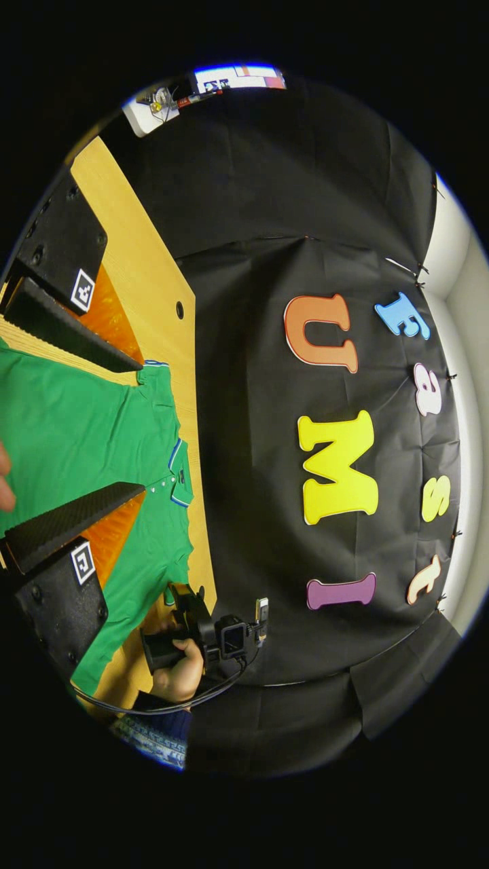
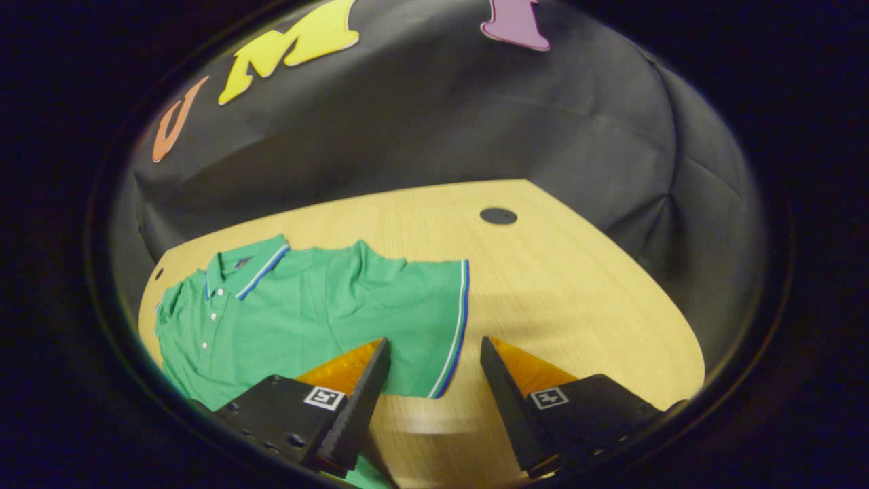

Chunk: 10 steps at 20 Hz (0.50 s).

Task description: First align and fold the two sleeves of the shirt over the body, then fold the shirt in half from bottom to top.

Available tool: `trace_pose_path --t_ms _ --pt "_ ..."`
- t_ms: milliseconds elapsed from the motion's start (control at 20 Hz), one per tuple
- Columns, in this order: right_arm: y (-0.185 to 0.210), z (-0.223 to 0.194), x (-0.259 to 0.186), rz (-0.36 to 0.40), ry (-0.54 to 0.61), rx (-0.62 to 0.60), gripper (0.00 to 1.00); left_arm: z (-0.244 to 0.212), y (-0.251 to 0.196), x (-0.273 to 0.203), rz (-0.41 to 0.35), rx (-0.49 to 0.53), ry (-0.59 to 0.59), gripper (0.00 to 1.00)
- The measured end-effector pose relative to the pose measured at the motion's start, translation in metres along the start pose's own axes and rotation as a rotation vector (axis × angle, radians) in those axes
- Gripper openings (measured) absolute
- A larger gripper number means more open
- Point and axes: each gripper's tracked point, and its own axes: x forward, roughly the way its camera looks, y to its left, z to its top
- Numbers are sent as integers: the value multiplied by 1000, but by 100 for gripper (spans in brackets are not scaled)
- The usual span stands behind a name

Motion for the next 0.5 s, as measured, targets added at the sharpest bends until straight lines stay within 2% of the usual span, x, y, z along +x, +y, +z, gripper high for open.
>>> trace_pose_path --t_ms 50,150,200,250,450,500 --pt "2 5 -2 -2 -26 15 80 -1 0 1 -2 -3 4 100" --pt "3 7 5 22 -35 56 58 -2 0 0 -1 -7 7 100" --pt "5 8 7 32 -32 75 40 -1 1 0 -1 -9 8 100" --pt "5 8 7 44 -39 56 32 -1 1 1 -2 -11 9 100" --pt "10 9 2 97 -49 25 5 -1 -1 2 -10 -17 7 100" --pt "10 9 2 102 -54 9 4 -3 -2 1 -12 -18 10 100"
